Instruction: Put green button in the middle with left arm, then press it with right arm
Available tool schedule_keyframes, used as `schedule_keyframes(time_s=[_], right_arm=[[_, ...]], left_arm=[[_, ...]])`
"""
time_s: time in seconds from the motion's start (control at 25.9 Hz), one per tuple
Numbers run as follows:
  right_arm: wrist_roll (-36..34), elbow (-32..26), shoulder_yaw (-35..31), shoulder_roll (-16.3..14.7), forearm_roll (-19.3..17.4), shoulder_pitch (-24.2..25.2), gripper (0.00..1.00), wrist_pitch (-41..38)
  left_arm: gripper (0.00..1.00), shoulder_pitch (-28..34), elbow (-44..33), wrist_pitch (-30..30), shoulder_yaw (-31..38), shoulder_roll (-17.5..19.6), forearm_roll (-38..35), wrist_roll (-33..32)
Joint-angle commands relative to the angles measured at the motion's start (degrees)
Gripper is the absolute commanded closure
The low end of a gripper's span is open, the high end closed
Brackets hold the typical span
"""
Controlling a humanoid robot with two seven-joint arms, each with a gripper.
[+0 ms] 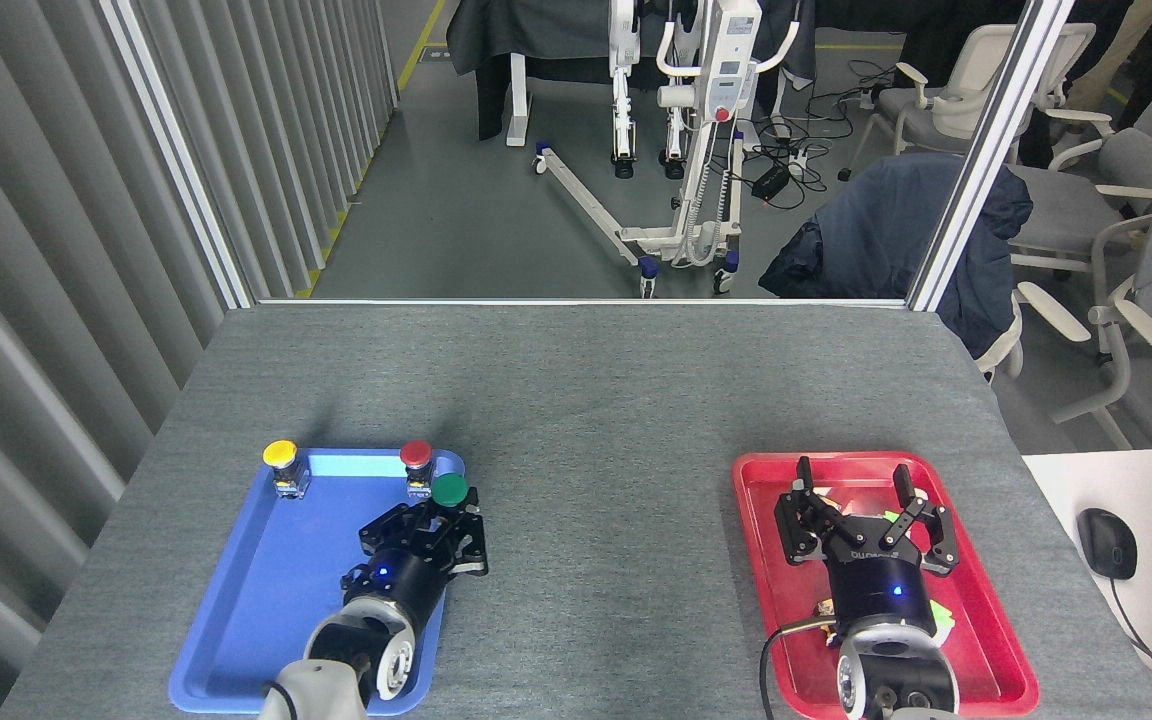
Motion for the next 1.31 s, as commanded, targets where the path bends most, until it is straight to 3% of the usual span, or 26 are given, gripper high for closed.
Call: schedule_keyframes(time_s=[0.0, 0.19, 0.43, 0.62, 0.77, 0.89, 1.16, 1.24, 1.28], right_arm=[[-0.08, 0.00, 0.00, -0.03, 0.00, 0.07, 0.00, 0.15], [-0.08, 0.00, 0.00, -0.03, 0.09, 0.16, 0.00, 0.50], [0.01, 0.00, 0.00, -0.46, 0.09, 0.25, 0.00, 0.50], [-0.08, 0.00, 0.09, -0.55, 0.09, 0.25, 0.00, 0.50], [-0.34, 0.09, 0.09, -0.55, 0.00, 0.34, 0.00, 0.50], [-0.34, 0.09, 0.09, -0.55, 0.00, 0.34, 0.00, 0.50], [-0.08, 0.35, 0.09, -0.90, 0.26, 0.16, 0.01, 0.50], [-0.08, 0.35, 0.17, -1.34, 0.26, -0.02, 0.09, 0.50], [-0.08, 0.35, 0.17, -1.69, 0.26, -0.10, 0.19, 0.42]], left_arm=[[1.00, -5.84, 6.96, -0.55, -8.81, -3.48, -0.33, 0.07], [1.00, -10.68, 20.85, -0.46, -13.55, -5.68, 0.20, 0.86], [0.99, -11.29, 24.28, -0.55, -13.73, -5.68, 0.37, 0.86], [0.69, -11.29, 24.36, -0.29, -13.91, -5.68, 0.28, 0.60], [0.26, -11.21, 24.10, -0.11, -13.91, -5.68, -0.16, 0.86], [0.04, -11.12, 23.49, -0.37, -13.82, -5.59, -0.33, 0.86], [0.02, -7.16, 17.77, -4.50, -13.38, -4.01, -0.07, 0.86], [0.02, -5.14, 14.61, -5.91, -13.12, -2.43, 0.11, 0.86], [0.02, -3.65, 12.24, -6.61, -13.12, -1.20, 0.20, 0.86]])
